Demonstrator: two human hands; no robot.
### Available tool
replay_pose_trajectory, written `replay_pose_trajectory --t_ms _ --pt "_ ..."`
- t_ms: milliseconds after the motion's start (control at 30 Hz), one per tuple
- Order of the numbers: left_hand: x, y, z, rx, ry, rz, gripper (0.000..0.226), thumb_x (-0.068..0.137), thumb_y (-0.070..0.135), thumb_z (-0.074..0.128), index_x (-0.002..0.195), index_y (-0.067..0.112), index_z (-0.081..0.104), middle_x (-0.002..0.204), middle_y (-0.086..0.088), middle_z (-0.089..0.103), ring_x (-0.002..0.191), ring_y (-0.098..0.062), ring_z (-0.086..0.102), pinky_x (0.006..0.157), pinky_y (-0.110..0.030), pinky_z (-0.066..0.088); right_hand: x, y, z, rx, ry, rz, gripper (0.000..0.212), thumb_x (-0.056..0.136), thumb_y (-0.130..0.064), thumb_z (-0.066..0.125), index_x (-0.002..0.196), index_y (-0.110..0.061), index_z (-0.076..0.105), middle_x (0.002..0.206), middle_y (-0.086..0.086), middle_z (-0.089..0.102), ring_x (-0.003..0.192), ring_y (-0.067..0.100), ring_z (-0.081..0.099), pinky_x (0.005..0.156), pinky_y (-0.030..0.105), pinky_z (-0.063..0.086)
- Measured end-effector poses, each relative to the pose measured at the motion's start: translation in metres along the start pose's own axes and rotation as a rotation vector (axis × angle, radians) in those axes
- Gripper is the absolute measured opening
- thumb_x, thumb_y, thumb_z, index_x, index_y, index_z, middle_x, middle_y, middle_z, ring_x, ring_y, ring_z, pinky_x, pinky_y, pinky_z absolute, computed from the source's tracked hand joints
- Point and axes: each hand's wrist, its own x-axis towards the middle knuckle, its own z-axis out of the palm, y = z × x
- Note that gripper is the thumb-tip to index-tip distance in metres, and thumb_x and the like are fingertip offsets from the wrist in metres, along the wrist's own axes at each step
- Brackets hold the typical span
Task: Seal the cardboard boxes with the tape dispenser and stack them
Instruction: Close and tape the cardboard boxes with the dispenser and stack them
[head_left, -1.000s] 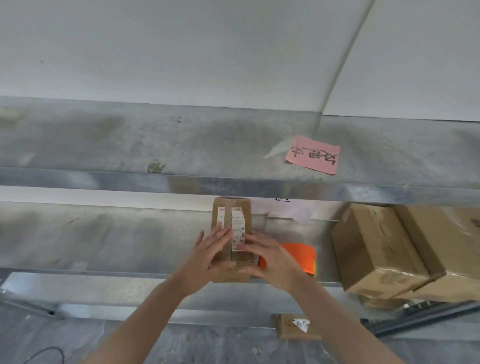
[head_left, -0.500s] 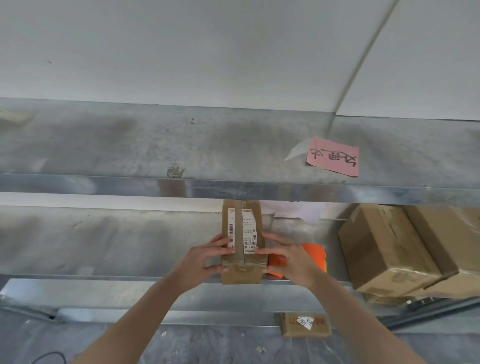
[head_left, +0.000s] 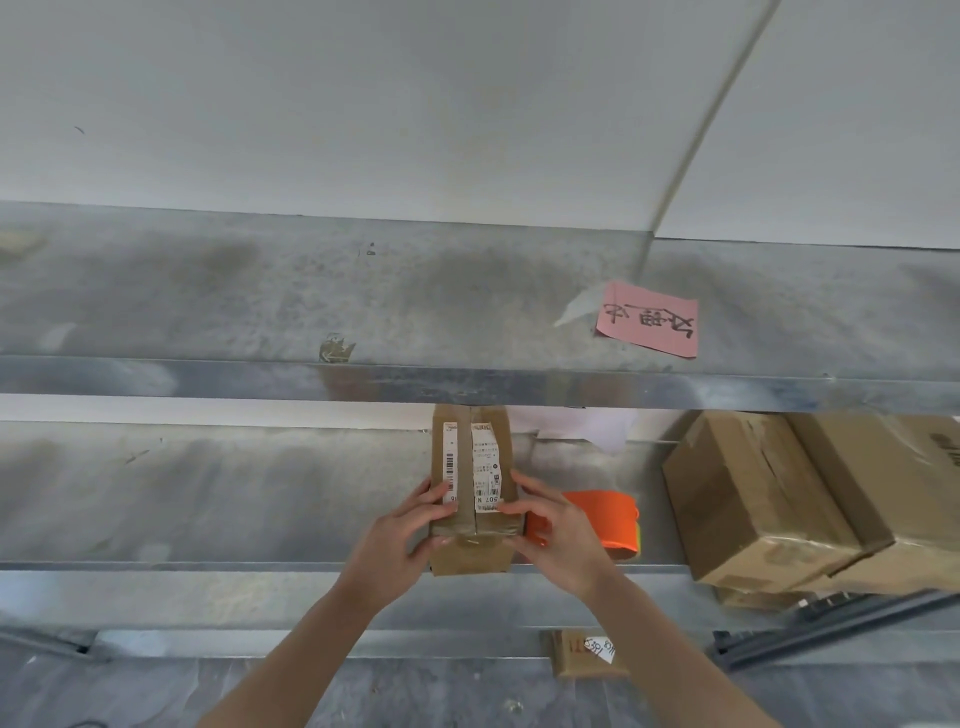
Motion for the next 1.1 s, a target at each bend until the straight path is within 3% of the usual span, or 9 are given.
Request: replay_pose_trajectory --t_ms 67,233,400,500,600,767,933,1033,1100 --pt "0.001 0.008 -0.005 -0.013 -0.029 -0.029 0.046 0.083 0.012 0.073 0.121 0.034 0.059 0.143 0.020 0.042 0.141 0.000 0.026 0.114 -0.023 0.029 -0.002 -0.005 -0.008 -0.081 -0.054 -0.001 0.045 0.081 -0.025 0.078 0.116 -0.047 0.060 0.146 -0.031 0.028 0.136 0.001 0.038 0.113 0.033 0.036" --pt "0.000 0.023 -0.008 -0.004 -0.132 -0.116 0.091 0.075 0.036 0.080 0.141 0.046 0.018 0.147 0.035 0.001 0.132 0.022 0.004 0.103 0.002 0.015 -0.011 0.003 -0.025 -0.134 -0.120 0.006 0.090 0.075 -0.050 0.077 0.143 -0.059 0.018 0.157 -0.022 0.014 0.144 0.003 0.018 0.117 0.034 0.027" --pt "0.008 0.018 0.011 0.119 -0.150 -0.131 0.103 0.075 0.041 0.079 0.151 0.036 0.010 0.155 0.023 -0.017 0.143 -0.001 0.009 0.114 -0.030 0.032 -0.023 0.021 -0.036 -0.443 -0.130 0.041 0.088 0.073 -0.082 0.044 0.145 -0.056 0.000 0.161 -0.017 0.000 0.149 0.010 -0.010 0.122 0.047 0.011" --pt "0.011 0.018 0.012 0.195 -0.150 -0.111 0.095 0.082 0.041 0.071 0.152 0.035 0.006 0.153 0.032 -0.012 0.142 -0.001 0.017 0.111 -0.033 0.038 -0.031 0.026 -0.043 -0.535 -0.117 0.053 0.098 0.062 -0.098 0.009 0.148 -0.051 0.001 0.161 -0.015 -0.003 0.149 0.013 -0.014 0.122 0.050 0.001" --pt "0.012 0.020 0.010 0.193 -0.161 -0.129 0.092 0.084 0.040 0.068 0.151 0.034 0.006 0.147 0.039 -0.009 0.138 0.003 0.021 0.111 -0.029 0.036 -0.035 0.028 -0.050 -0.542 -0.093 0.071 0.105 0.058 -0.098 -0.002 0.150 -0.048 0.008 0.162 -0.012 0.000 0.149 0.014 -0.013 0.122 0.048 -0.002" --pt "0.005 0.032 0.008 0.330 -0.180 -0.118 0.087 0.086 0.055 0.057 0.150 0.035 0.002 0.153 0.028 -0.004 0.133 -0.003 0.036 0.109 -0.029 0.037 -0.046 0.031 -0.066 -0.645 -0.074 0.020 0.094 0.069 -0.092 -0.002 0.150 -0.046 0.010 0.163 -0.008 0.006 0.150 0.019 -0.008 0.119 0.046 -0.010" --pt "-0.022 0.047 -0.002 0.506 -0.152 0.052 0.089 0.082 0.078 0.027 0.153 0.025 0.014 0.159 0.018 0.000 0.137 -0.010 0.036 0.107 -0.034 0.041 -0.076 0.023 -0.082 -0.825 0.026 -0.061 0.069 0.089 -0.077 0.014 0.147 -0.042 0.029 0.156 0.000 0.035 0.148 0.027 0.018 0.116 0.061 0.012" --pt "-0.032 0.061 -0.013 0.566 -0.083 0.150 0.087 0.085 0.077 0.030 0.151 0.021 0.024 0.160 0.012 0.013 0.136 -0.016 0.040 0.105 -0.039 0.044 -0.102 0.012 -0.088 -0.826 0.085 -0.016 0.064 0.091 -0.074 0.022 0.146 -0.041 0.031 0.152 0.000 0.042 0.144 0.028 0.030 0.113 0.061 0.023" --pt "-0.038 0.077 -0.021 0.573 -0.085 0.175 0.086 0.085 0.077 0.033 0.150 0.023 0.027 0.158 0.010 0.018 0.139 -0.019 0.037 0.110 -0.040 0.038 -0.122 0.004 -0.091 -0.765 0.138 0.021 0.065 0.090 -0.074 0.026 0.146 -0.042 0.033 0.154 -0.002 0.038 0.145 0.025 0.028 0.114 0.059 0.020"
